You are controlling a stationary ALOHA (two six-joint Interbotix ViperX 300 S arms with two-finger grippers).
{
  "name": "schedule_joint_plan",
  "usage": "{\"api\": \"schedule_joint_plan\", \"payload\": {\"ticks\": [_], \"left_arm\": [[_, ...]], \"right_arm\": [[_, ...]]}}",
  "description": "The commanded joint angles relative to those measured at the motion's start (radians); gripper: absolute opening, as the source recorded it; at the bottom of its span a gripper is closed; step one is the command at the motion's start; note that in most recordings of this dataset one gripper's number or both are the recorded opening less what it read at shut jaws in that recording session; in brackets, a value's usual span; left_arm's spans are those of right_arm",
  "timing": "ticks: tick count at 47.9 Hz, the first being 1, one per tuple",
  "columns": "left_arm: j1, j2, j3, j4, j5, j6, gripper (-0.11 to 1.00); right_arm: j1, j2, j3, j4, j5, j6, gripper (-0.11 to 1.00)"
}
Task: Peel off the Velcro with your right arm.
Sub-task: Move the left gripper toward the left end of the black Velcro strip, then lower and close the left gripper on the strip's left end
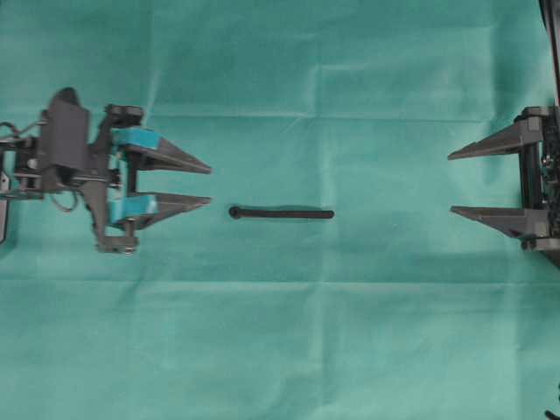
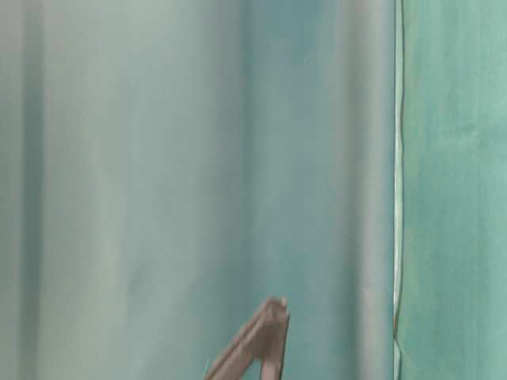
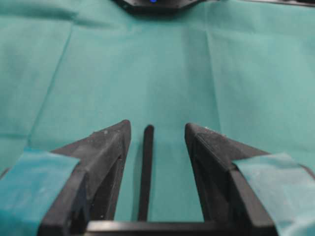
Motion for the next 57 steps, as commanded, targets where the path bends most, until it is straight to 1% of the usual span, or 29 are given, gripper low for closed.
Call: {"api": "schedule_joint_plan", "payload": {"ticks": [1, 11, 23, 30, 48, 53, 57], "left_arm": [[0.003, 0.038, -0.06, -0.002, -0.011, 0.0, 0.48], [0.006, 0.129, -0.137, -0.002, -0.008, 0.003, 0.48], [0.015, 0.169, -0.178, -0.002, 0.018, -0.002, 0.48], [0.015, 0.181, -0.209, -0.002, 0.121, -0.003, 0.47], [0.011, 0.275, -0.362, -0.002, 0.531, -0.003, 0.47], [0.008, 0.301, -0.394, -0.002, 0.597, -0.002, 0.47], [0.008, 0.321, -0.413, -0.002, 0.615, -0.002, 0.47]], "right_arm": [[-0.003, 0.002, -0.009, -0.002, -0.008, 0.002, 0.54], [-0.003, 0.002, -0.002, -0.002, -0.021, 0.002, 0.54], [-0.003, 0.002, 0.003, -0.002, -0.025, 0.002, 0.54], [-0.003, 0.002, 0.003, -0.002, -0.025, 0.002, 0.54], [-0.003, 0.002, 0.003, -0.002, -0.025, 0.002, 0.54], [-0.003, 0.002, 0.006, -0.002, -0.025, 0.002, 0.54], [-0.003, 0.002, 0.008, -0.002, -0.025, 0.002, 0.54]]}}
